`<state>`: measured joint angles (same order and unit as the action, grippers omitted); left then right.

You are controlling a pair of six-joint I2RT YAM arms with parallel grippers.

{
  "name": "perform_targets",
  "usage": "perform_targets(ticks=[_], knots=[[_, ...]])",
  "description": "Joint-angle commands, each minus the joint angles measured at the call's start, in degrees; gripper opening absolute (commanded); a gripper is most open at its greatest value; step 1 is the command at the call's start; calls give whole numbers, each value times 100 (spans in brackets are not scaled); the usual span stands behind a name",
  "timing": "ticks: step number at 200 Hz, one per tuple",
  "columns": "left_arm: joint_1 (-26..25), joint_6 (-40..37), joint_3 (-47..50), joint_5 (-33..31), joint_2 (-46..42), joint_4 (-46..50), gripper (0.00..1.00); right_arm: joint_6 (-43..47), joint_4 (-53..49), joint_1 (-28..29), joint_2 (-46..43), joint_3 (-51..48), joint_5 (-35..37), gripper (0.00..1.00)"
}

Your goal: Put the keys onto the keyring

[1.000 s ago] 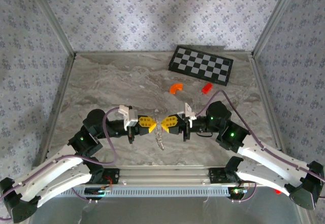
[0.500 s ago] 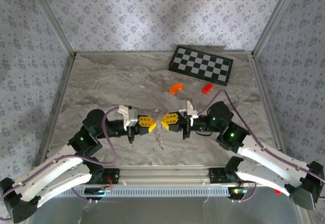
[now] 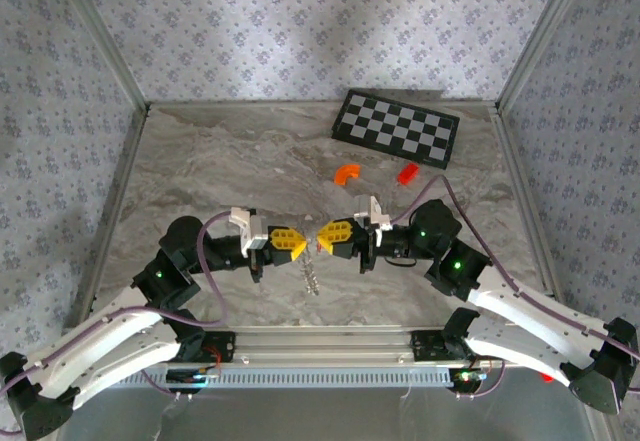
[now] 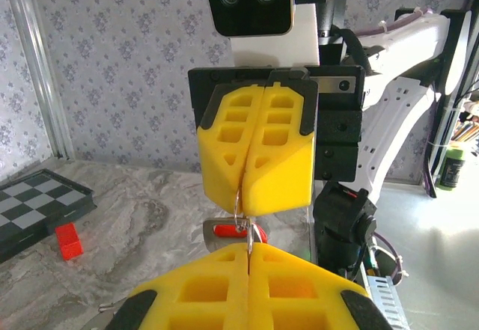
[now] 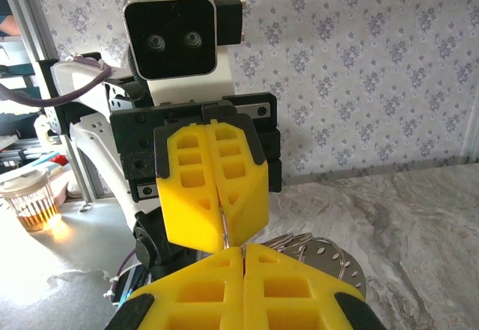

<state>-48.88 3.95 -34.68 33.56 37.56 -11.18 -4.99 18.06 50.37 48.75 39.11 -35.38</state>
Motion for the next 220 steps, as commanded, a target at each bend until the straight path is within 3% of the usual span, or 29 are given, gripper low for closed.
perform_targets(ticks=[1, 220], knots=[[-33, 93, -12, -34, -66, -555, 0, -124, 171, -36, 3, -20, -187, 0], [-25, 92, 54, -60, -29, -657, 0, -702, 1078, -78, 196, -186, -347, 0]])
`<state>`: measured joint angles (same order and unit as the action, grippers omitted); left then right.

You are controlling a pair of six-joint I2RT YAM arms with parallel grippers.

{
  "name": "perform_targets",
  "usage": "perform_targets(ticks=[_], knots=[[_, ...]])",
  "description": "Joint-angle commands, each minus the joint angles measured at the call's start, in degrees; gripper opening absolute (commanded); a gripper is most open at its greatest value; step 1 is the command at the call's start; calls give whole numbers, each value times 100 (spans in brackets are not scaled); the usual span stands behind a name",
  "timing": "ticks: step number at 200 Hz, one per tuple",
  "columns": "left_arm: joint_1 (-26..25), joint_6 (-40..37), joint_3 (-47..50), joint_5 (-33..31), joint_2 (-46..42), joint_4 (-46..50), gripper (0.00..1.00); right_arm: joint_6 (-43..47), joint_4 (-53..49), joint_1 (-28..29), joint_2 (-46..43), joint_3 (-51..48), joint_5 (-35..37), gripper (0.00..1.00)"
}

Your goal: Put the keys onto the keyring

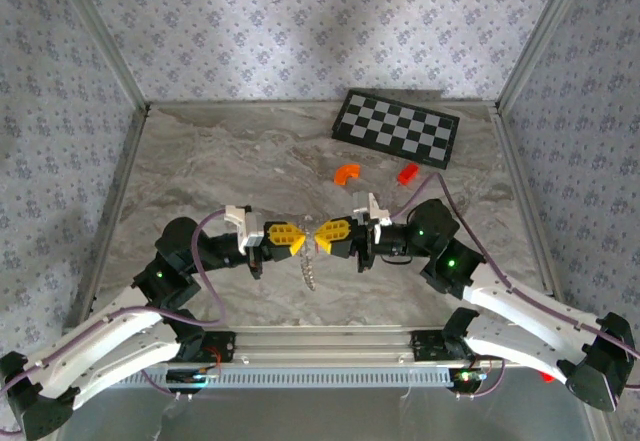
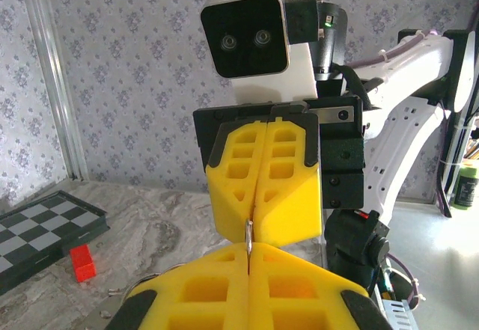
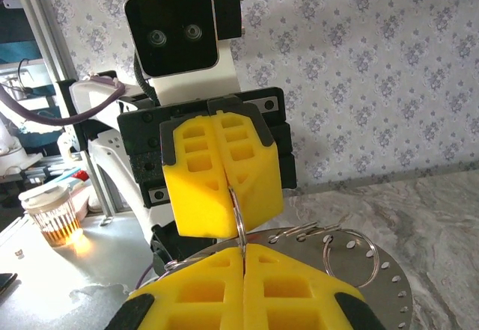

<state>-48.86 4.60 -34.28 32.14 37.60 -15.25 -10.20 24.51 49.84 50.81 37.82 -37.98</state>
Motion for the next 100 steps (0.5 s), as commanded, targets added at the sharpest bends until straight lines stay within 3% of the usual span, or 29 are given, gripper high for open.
perform_targets(ticks=[1, 100], knots=[[-32, 25, 16, 82, -34, -246, 0, -188, 441, -22, -14, -56, -83, 0], [-36, 22, 9, 91, -31, -232, 0, -377, 710, -70, 31, -108, -148, 0]])
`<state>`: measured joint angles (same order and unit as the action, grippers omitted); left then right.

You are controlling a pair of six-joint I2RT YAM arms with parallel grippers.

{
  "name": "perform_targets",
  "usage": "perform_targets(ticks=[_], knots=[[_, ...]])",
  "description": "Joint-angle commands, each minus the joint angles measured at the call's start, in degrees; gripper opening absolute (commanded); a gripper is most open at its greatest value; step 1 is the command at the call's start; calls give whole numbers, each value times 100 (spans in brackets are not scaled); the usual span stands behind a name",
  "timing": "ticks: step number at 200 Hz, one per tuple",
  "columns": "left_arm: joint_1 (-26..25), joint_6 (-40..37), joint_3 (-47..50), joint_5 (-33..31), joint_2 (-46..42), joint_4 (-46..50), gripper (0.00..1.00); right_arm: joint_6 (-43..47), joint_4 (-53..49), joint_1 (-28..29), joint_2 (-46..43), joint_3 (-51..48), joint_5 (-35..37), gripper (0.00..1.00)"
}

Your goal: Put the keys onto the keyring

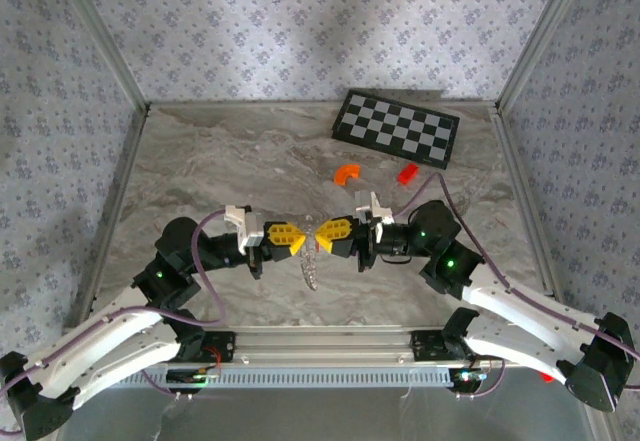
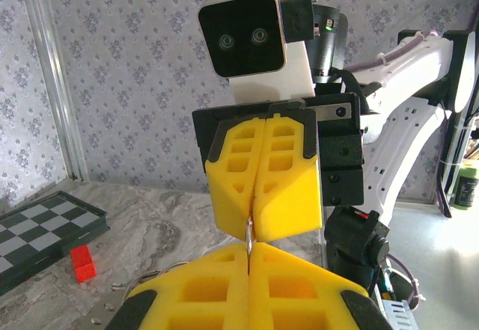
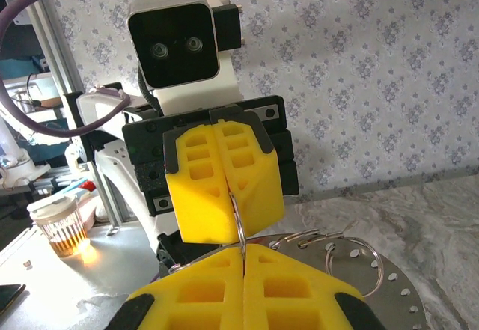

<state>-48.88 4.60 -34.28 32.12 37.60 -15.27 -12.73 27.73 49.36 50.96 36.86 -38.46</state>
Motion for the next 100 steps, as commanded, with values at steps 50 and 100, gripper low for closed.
perform_targets(ticks=[50, 100], knots=[[-30, 21, 0, 103, -7, -228, 0, -186, 536, -18, 94, -14, -122, 0], [-30, -3, 1, 110, 28, -221, 0, -210, 581, 7, 132, -1, -140, 0]])
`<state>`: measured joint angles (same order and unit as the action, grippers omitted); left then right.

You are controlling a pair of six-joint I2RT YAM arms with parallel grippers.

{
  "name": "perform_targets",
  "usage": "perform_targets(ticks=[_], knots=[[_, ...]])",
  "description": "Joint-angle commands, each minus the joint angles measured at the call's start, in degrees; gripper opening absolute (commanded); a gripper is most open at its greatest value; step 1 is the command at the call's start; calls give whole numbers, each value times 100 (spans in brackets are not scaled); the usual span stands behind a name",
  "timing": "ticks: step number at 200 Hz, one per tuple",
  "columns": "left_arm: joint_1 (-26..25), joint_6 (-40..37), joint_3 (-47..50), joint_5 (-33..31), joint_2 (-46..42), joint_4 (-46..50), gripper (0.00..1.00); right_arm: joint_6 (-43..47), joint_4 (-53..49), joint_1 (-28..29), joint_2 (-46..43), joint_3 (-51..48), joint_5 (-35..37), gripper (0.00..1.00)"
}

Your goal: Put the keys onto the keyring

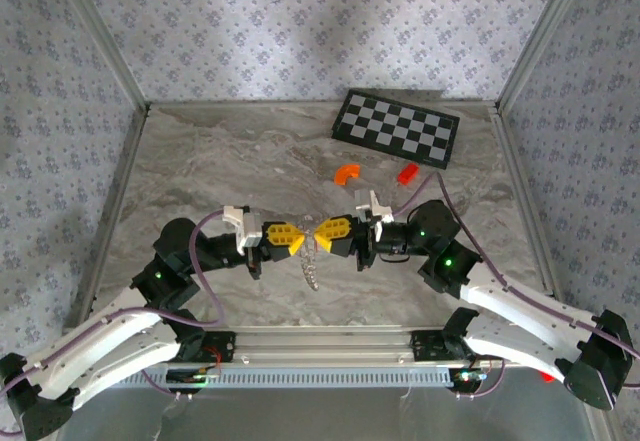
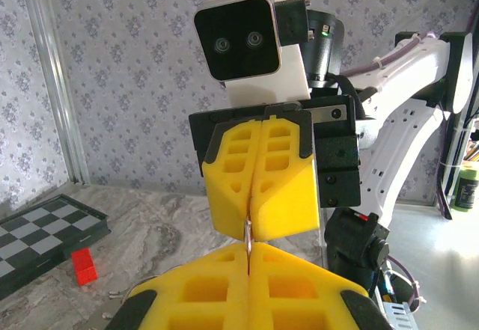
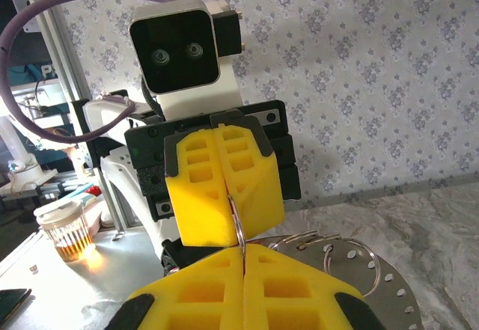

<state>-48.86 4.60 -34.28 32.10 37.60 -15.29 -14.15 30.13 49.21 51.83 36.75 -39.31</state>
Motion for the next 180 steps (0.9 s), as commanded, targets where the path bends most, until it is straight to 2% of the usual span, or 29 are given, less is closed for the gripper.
perform_targets(ticks=[1, 180], knots=[[-29, 1, 1, 113, 28, -220, 0, -69, 343, 25, 41, 8, -53, 0], [-28, -38, -47, 157, 48, -110, 0, -17, 283, 59, 40, 91, -311, 0]])
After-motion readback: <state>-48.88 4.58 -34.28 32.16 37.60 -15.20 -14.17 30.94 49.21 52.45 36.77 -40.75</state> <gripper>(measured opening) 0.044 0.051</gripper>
